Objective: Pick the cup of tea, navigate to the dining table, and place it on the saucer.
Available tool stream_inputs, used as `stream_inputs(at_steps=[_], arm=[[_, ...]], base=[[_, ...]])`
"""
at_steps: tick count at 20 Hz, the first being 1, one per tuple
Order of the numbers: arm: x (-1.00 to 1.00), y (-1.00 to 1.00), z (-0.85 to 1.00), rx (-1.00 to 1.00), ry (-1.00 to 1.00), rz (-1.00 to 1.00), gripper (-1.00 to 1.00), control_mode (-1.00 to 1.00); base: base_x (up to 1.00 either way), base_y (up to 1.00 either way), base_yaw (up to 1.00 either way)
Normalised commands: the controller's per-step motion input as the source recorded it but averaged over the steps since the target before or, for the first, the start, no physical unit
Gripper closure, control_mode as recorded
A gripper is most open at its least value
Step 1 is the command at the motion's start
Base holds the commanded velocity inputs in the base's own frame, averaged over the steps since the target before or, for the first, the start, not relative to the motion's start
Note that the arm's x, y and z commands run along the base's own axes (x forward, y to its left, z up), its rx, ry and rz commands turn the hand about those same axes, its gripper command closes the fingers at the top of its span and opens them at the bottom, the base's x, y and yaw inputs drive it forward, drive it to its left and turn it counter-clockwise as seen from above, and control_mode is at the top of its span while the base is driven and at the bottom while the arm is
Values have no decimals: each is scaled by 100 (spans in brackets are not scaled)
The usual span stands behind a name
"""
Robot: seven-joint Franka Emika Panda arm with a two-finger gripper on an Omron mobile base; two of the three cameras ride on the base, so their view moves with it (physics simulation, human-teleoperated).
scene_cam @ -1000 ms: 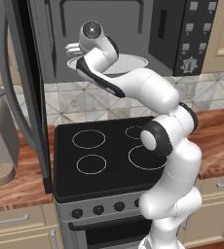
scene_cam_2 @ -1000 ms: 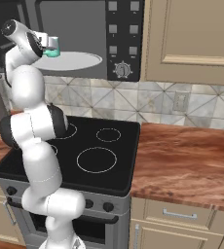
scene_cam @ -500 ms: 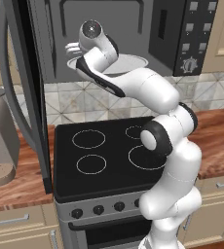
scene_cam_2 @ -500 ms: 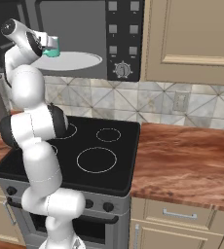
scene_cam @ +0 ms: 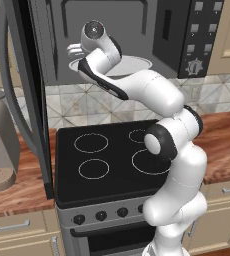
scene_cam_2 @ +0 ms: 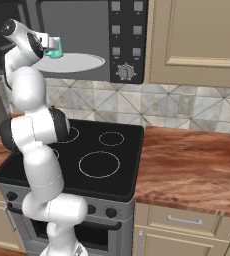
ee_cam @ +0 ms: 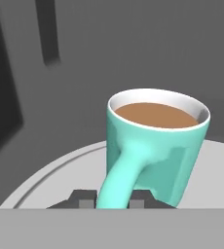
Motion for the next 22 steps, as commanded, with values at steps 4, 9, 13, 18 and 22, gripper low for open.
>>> stream_inputs(at_steps=[4,9,13,18,22], arm=[[0,0,0,0,0,0,100,-100],[-33,-25,0,1,0,0,100,-100],[-53,-36,0,3,-1,0,100,-100],[-55,-22,2,6,-10,0,100,-100],[-60,-23,5,9,-19,0,100,-100]], base=[[0,0,0],[0,0,0],[0,0,0],[0,0,0],[0,0,0]])
